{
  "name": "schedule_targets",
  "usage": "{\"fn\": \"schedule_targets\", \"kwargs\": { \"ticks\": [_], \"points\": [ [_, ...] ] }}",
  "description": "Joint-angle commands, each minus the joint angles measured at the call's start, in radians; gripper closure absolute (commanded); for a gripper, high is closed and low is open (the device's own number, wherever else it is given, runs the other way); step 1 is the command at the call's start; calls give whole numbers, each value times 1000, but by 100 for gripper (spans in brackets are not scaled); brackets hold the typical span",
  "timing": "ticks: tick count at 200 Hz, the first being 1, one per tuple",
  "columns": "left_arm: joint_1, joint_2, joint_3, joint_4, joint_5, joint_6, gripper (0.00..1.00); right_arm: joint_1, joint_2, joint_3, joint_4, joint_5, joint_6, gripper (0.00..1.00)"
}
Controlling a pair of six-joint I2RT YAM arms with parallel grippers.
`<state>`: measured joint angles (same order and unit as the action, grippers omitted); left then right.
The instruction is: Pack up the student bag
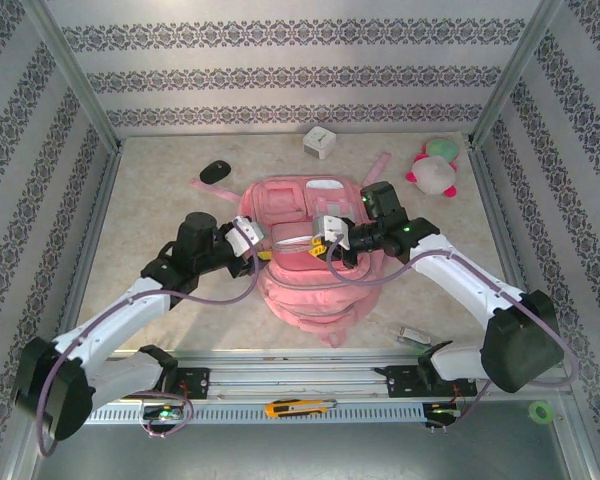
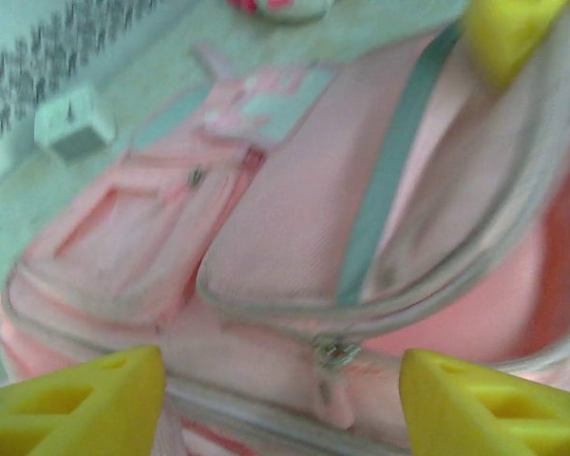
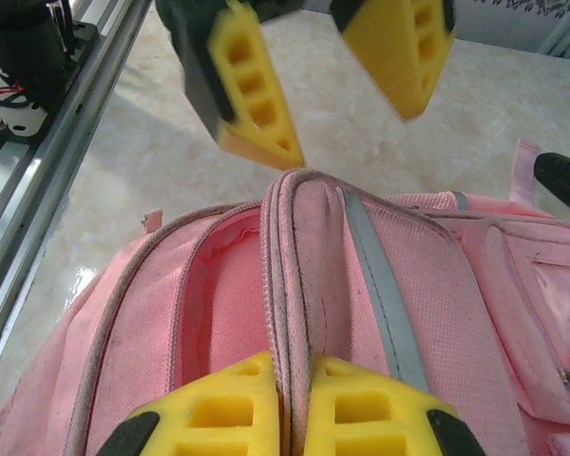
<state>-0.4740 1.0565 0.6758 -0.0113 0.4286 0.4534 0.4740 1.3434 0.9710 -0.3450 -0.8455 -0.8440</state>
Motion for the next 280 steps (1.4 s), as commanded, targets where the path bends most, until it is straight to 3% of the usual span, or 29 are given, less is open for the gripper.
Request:
{"fn": "schedule_targets", "kwargs": {
  "ticks": [1,46,72,85,95,104,117,149,177,215,227,240,280],
  "points": [
    [-41,-30,-21,62,106,112,31,16,11,34,59,-118,19,100],
    [-109,103,49,83,31,209,31,28,20,41,64,-129,31,100],
    [-129,175,73,136,-34,201,32,31,17,42,72,-131,37,100],
    [-129,187,69,199,-47,176,40,32,18,41,71,-130,40,100],
    [-129,190,68,226,-45,166,61,24,15,39,78,-141,63,100],
    [-128,189,64,248,-56,147,75,-5,8,27,125,-182,122,94],
    [-125,184,53,238,-77,138,83,-50,-14,-22,204,-191,217,80],
    [-102,124,11,200,-91,118,87,-125,-101,-148,237,-22,261,57],
    [-74,70,-12,180,-94,100,87,-190,-130,-211,263,-29,289,53],
    [-64,19,-12,93,-160,95,87,-216,-120,-256,329,-3,307,63],
    [-63,-3,-19,71,-190,87,87,-215,-106,-251,343,-19,312,76],
    [-61,-30,-29,50,-225,75,83,-206,-89,-243,374,-44,329,100],
    [-62,-102,-13,-67,-252,82,57,-81,-8,-181,468,-9,331,100]
  ]
}}
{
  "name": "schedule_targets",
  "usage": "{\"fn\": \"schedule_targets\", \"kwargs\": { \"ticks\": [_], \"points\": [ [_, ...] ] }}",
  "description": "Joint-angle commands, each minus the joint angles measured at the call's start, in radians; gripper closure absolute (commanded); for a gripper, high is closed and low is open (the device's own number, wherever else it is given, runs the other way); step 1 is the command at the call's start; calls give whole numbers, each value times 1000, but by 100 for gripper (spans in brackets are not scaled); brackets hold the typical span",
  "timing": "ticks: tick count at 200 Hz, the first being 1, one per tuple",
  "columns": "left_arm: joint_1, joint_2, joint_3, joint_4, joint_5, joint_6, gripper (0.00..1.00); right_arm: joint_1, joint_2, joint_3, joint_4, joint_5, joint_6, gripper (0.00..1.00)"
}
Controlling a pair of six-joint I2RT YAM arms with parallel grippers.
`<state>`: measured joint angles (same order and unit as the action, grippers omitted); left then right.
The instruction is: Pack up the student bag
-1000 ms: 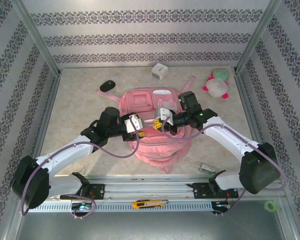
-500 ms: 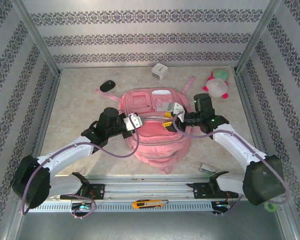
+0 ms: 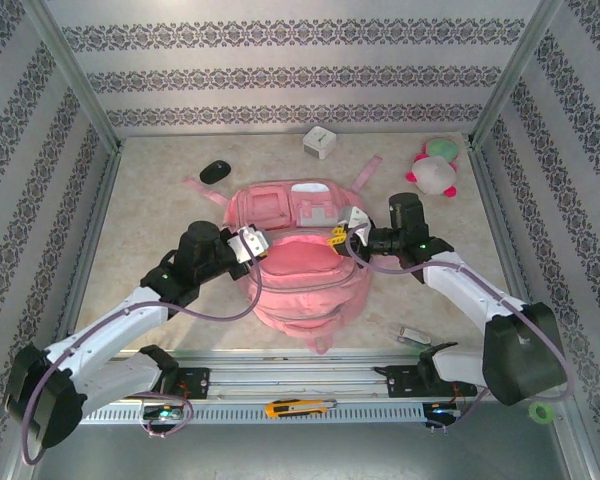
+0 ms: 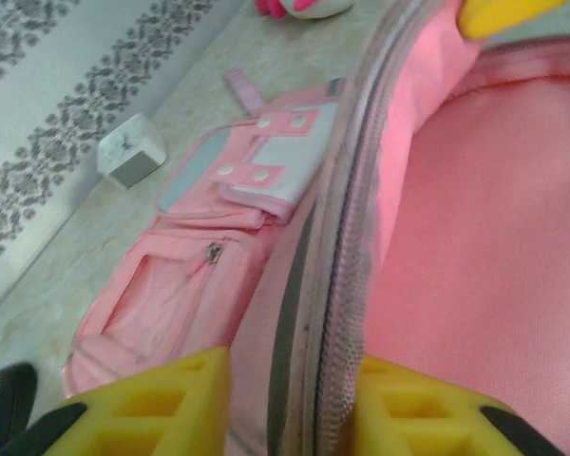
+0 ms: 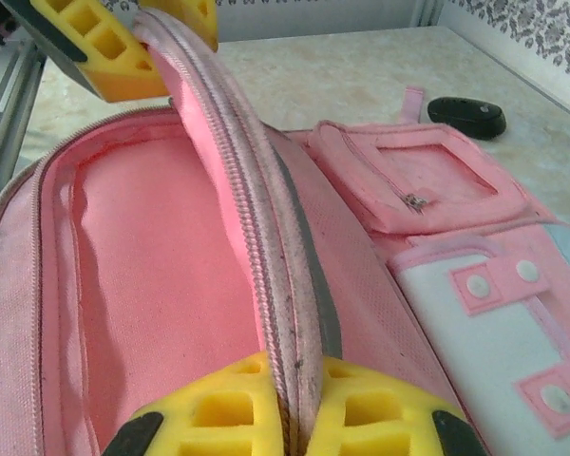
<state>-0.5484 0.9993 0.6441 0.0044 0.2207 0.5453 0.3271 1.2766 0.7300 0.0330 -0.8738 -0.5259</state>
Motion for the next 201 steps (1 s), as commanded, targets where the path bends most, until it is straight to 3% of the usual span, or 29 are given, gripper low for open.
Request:
{"fn": "schedule_targets", "kwargs": {
  "ticks": [1,17,40,136,153,188,201],
  "points": [
    [12,-46,20,-85,-42,-6,57,69,62,64,92,19,13,100],
    [13,-42,70,-160,7,31,46,104,115,105,121,17,21,100],
    [9,10,157,-262,69,81,40,133,178,152,155,7,24,100],
    [8,254,292,-129,-35,113,36,142,221,194,145,-60,-11,100],
    [8,287,321,-139,-20,115,44,139,213,192,133,-64,-16,100],
    [12,314,349,-166,-1,125,85,118,179,178,109,-80,-17,100],
    [17,315,359,-195,8,127,94,96,155,175,103,-83,47,85]
  ]
}}
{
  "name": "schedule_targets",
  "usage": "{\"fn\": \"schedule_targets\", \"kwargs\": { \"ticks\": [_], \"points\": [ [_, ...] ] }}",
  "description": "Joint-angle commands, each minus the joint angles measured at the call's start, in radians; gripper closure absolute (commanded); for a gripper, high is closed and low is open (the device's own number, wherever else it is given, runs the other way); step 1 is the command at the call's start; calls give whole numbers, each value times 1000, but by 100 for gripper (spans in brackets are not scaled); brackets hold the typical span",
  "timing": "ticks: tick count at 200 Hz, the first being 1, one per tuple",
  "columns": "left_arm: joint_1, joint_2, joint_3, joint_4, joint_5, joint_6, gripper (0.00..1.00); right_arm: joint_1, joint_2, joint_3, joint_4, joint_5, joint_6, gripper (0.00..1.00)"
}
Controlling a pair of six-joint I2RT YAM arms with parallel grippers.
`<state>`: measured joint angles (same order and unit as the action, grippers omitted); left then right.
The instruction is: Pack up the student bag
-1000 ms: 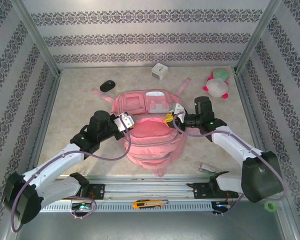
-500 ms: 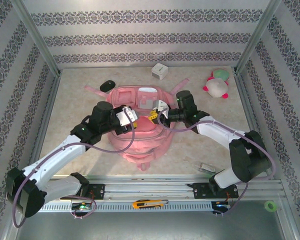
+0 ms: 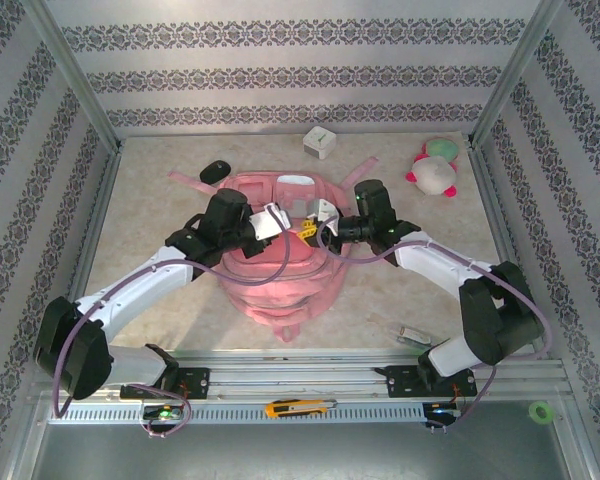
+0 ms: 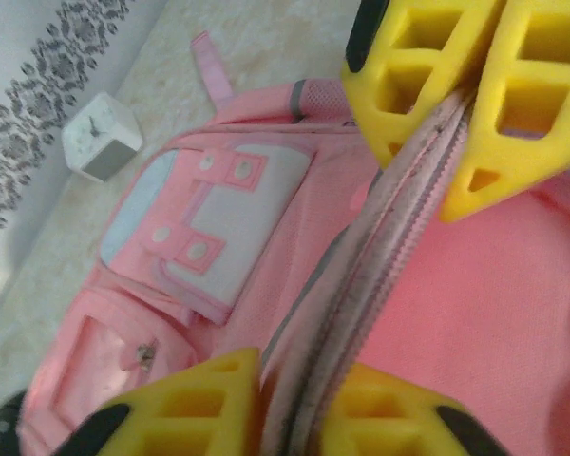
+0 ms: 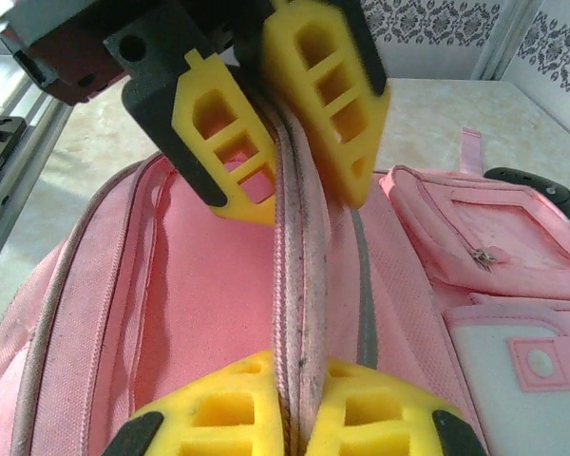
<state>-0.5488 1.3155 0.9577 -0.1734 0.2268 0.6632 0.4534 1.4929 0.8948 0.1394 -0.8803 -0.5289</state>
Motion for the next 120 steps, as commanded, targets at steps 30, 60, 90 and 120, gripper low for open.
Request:
{"fn": "schedule_targets", "kwargs": {
  "ticks": [30,60,90,120],
  "points": [
    [27,-1,54,-37,-7,-18,100,-101,-164,62,-297,16,85,57],
    [28,-12,38,0,-15,-61,100,-136,-320,80,-767,327,-127,46],
    [28,-18,30,10,-12,-79,99,-142,-421,89,-1120,603,-223,42],
    [28,-23,32,-8,-21,-84,99,-140,-452,66,-1321,784,-246,40]
  ]
}}
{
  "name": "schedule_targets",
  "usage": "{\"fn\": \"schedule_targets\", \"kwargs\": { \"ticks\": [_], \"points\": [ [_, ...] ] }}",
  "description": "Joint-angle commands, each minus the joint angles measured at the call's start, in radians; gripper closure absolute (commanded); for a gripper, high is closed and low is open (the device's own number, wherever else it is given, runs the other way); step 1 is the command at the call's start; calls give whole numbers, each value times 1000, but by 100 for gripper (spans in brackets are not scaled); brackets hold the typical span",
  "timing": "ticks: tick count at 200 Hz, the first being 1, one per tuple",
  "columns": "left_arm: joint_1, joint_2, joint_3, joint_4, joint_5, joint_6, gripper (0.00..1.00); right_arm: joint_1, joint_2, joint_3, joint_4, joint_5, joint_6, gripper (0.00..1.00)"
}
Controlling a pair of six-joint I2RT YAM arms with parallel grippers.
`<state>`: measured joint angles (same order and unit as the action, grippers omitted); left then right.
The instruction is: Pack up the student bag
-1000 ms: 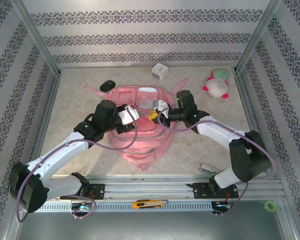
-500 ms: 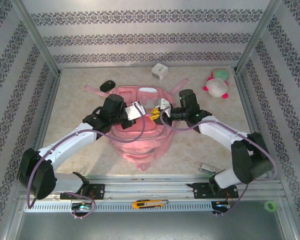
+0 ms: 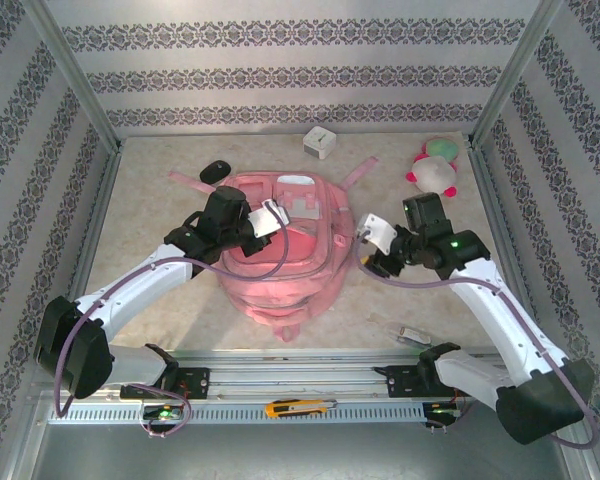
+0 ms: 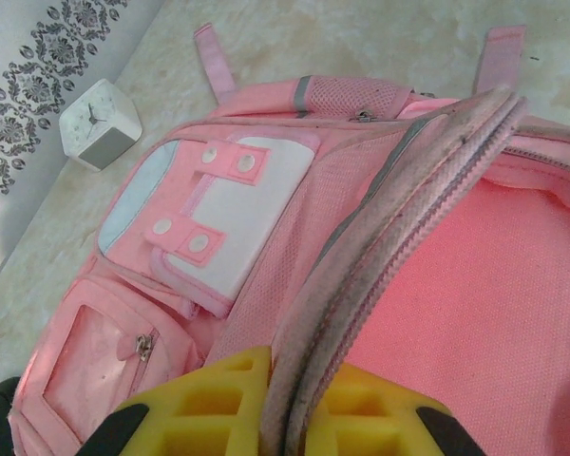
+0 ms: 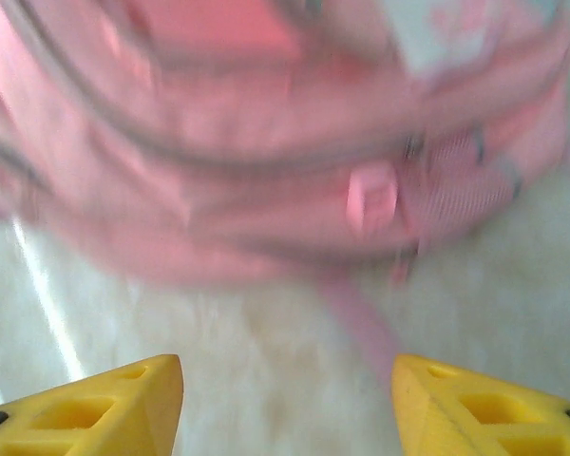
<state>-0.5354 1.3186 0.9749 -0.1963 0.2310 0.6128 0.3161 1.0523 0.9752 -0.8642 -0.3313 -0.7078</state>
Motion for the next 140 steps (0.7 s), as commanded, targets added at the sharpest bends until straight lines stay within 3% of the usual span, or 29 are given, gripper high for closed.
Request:
{"fn": "schedule_targets", "kwargs": {
  "ticks": [1,42,84,140],
  "points": [
    [14,-27,16,14,-25,-34,99,-3,-10,-16,-323,240,-66,40],
    [15,-47,-6,7,-28,-39,97,5,41,-57,-482,314,-30,38],
    [15,-59,-17,3,-26,-45,96,169,54,-179,-424,319,45,36],
    [15,-69,-22,3,-30,-46,96,186,43,-276,-301,366,54,34]
  ]
}}
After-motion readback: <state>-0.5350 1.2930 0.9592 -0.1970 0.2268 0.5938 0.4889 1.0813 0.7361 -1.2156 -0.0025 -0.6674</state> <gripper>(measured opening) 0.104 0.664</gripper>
